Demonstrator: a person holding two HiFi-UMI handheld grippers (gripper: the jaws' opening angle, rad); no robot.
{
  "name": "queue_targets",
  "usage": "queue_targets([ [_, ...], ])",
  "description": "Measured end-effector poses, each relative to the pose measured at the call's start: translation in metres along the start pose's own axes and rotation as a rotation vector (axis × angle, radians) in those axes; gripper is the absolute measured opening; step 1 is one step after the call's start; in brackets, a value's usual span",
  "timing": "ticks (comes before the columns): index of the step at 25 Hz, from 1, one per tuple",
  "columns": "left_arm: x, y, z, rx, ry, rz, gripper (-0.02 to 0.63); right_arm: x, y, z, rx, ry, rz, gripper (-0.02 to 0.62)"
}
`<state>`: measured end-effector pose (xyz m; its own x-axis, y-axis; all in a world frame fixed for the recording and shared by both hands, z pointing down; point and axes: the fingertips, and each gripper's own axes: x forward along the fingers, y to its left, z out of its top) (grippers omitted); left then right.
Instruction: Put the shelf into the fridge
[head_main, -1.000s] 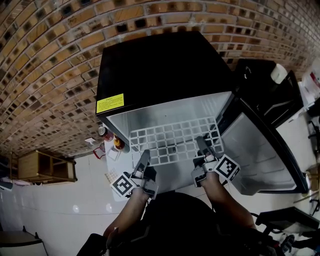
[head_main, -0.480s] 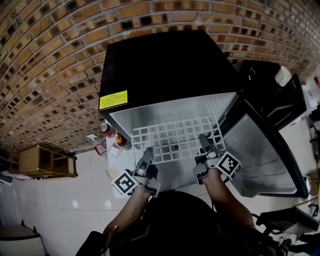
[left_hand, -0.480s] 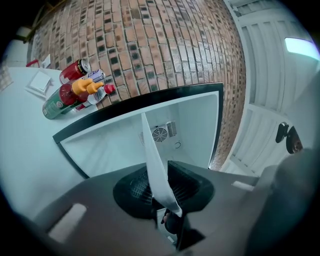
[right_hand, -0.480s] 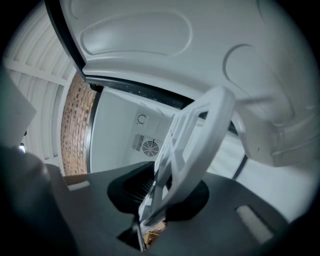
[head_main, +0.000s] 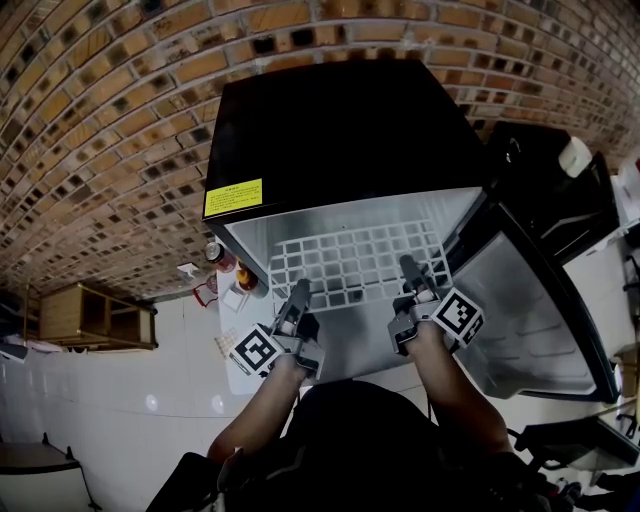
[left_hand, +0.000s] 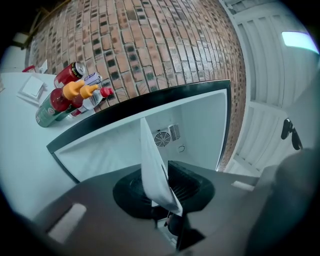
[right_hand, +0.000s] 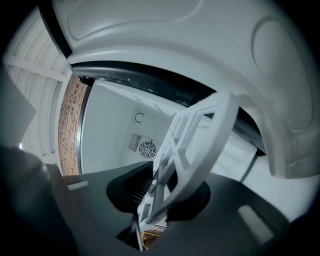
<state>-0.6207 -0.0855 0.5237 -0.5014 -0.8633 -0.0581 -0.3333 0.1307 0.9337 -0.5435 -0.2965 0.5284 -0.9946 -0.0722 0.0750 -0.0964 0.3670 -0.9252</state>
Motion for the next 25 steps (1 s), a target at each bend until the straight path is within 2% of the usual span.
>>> queue_targets([
  [3, 0.000, -0.001, 0.000, -0.008, -0.004, -0.007, 0.063, -0.006, 0.003, -0.007, -0.032, 0.039, 0.012, 0.103],
  [5, 0.000, 0.000, 0.001, 0.015, -0.002, -0.007, 0.063, -0.015, 0.001, -0.014, -0.043, 0.060, -0.003, 0.120],
  [7, 0.000, 0.001, 0.000, 0.003, -0.008, -0.009, 0.063, -0.027, -0.001, -0.022, -0.063, 0.083, -0.018, 0.130],
  [11, 0.001, 0.005, 0.001, 0.010, -0.008, -0.003, 0.060, -0.040, 0.011, -0.048, -0.068, 0.172, 0.064, 0.132],
  [14, -0.004, 0.011, 0.004, 0.044, 0.006, 0.045, 0.060, -0.037, 0.025, -0.054, -0.086, 0.195, 0.141, 0.095],
  [17, 0.001, 0.002, 0.002, 0.037, 0.005, -0.024, 0.061, -0.035, 0.022, -0.053, -0.093, 0.196, 0.106, 0.094],
  [21, 0.002, 0.006, 0.001, 0.021, -0.002, 0.012, 0.064, -0.035, 0.008, -0.055, -0.056, 0.207, 0.010, 0.095],
  [23, -0.001, 0.002, -0.002, -0.002, -0.018, 0.020, 0.066, -0.028, 0.012, -0.050, -0.081, 0.202, 0.033, 0.095],
  [25, -0.010, -0.006, -0.002, -0.058, -0.064, -0.001, 0.070, -0.019, 0.019, -0.045, -0.105, 0.192, 0.068, 0.095],
])
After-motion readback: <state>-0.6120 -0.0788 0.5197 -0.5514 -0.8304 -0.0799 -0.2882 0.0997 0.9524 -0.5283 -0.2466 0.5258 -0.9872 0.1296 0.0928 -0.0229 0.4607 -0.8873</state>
